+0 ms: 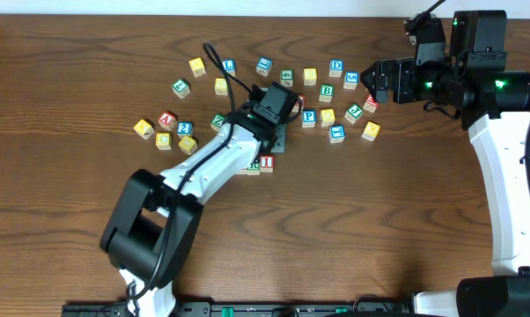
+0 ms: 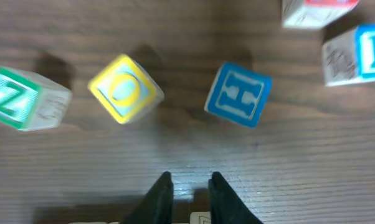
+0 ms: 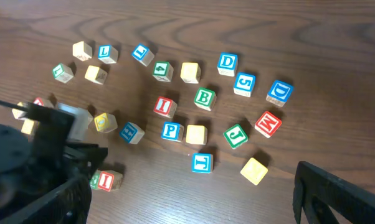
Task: Spell out NEURIPS
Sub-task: 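Move the left gripper back over the pile toward the blue blocks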
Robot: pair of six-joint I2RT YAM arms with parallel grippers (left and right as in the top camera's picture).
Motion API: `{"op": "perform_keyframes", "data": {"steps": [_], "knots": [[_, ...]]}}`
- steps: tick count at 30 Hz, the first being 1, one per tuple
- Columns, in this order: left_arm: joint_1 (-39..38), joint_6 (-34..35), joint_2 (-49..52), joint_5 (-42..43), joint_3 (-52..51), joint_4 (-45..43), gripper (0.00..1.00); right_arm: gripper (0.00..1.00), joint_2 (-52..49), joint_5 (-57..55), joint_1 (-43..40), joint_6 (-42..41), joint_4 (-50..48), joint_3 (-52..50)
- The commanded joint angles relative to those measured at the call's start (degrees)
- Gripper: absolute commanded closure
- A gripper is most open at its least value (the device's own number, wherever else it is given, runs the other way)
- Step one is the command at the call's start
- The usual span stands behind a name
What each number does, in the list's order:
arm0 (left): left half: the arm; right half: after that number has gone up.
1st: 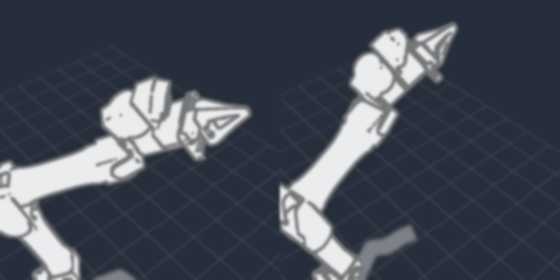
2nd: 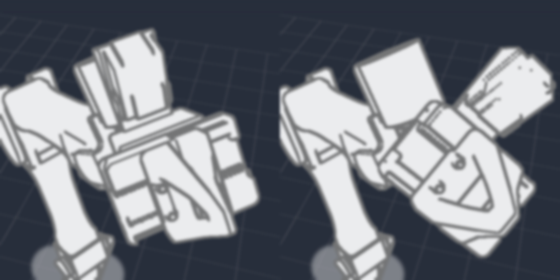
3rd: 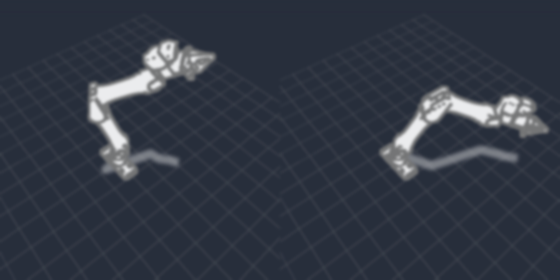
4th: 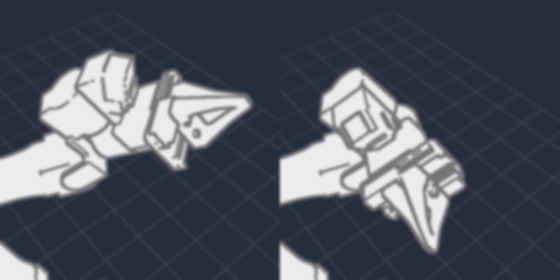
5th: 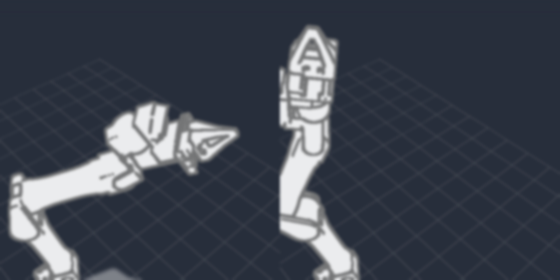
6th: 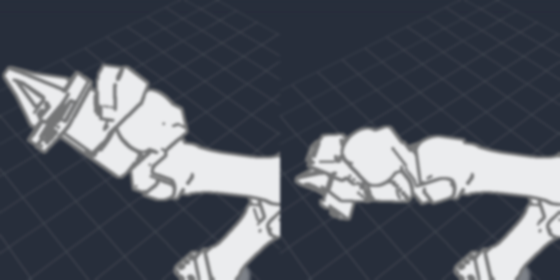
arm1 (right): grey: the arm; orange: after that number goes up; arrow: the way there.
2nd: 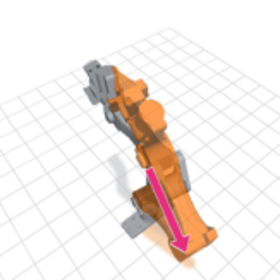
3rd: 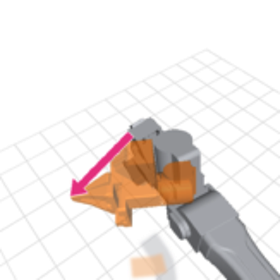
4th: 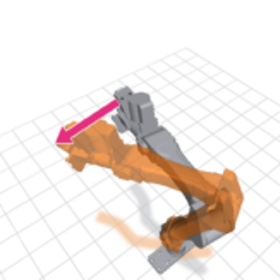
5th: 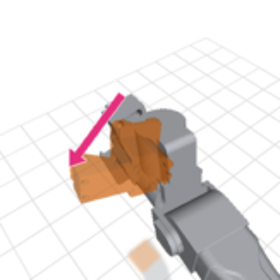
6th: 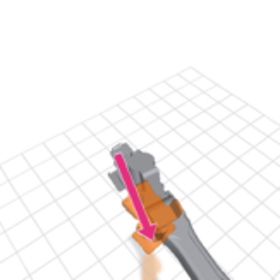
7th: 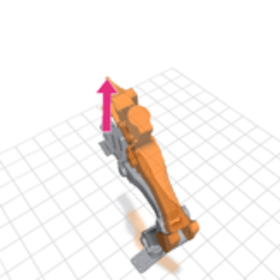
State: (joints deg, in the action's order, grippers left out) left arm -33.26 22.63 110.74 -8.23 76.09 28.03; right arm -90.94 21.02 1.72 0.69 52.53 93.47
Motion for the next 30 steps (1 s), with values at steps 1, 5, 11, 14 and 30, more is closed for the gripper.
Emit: {"op": "perform_keyframes", "data": {"steps": [1,5,11,14,30], "knots": [[-0.07,-1.40,2.34,0.94,0.68,-0.09,0.88,0.01,-0.15,0.33,-0.22,0.66,0.04,-0.17],[-0.02,-1.38,3.85,0.92,0.68,-0.17,0.92,0.01,-0.15,0.33,-0.22,0.68,0.04,-0.17],[-0.20,-0.72,4.26,1.60,0.68,0.15,0.92,0.01,-0.15,0.33,-0.22,0.68,0.04,-0.17],[-0.44,-0.37,4.26,1.60,0.68,0.48,0.92,0.01,-0.15,0.33,-0.22,0.68,0.04,-0.17],[-1.22,1.64,4.26,1.60,0.68,2.89,0.92,0.01,-0.15,0.33,-0.22,0.68,0.04,-0.17]]}}
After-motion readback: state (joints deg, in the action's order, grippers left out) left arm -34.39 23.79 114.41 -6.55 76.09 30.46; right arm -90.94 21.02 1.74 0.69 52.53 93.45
